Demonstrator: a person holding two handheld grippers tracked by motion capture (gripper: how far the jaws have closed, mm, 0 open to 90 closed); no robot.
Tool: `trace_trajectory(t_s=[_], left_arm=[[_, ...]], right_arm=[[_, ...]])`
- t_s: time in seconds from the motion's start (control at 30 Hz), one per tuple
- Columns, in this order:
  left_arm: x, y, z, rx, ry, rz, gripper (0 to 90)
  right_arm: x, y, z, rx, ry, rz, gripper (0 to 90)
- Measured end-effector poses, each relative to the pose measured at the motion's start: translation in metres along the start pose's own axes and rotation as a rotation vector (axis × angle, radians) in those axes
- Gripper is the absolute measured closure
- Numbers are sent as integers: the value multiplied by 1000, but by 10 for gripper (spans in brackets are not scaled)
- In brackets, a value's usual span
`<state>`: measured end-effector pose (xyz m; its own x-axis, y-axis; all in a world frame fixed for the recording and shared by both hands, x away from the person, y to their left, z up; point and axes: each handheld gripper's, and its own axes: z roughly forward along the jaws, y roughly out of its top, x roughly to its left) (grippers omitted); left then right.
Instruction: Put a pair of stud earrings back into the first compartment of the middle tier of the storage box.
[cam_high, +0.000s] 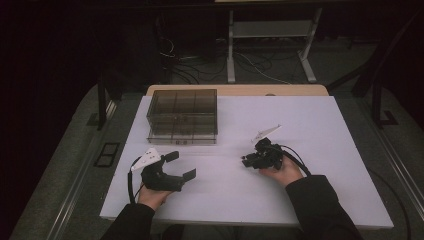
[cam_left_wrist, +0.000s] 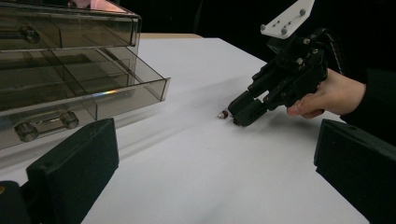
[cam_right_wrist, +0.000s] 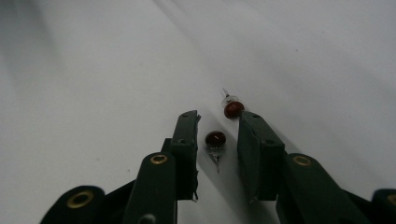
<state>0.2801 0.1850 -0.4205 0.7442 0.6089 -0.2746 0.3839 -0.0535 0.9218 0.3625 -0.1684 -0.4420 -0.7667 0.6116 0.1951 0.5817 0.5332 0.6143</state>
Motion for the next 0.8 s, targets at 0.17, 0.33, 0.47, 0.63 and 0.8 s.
trace_trajectory(t_s=[0.17,0.33,0.47,0.63,0.8], left_arm=[[0,0,0,1,1,1,0],[0,0,0,2,2,2,0],[0,0,0,2,2,2,0],[0,0,0,2,2,2,0],[0,0,0,1,3,1,0]], right_arm=[[0,0,1,2,-6,-5,727],[0,0,0,1,-15,2,772],[-1,0,0,3,-18,6,777],[-1,0,0,6,-16,17,778],[-3,0,-3,7,-12,15,778]])
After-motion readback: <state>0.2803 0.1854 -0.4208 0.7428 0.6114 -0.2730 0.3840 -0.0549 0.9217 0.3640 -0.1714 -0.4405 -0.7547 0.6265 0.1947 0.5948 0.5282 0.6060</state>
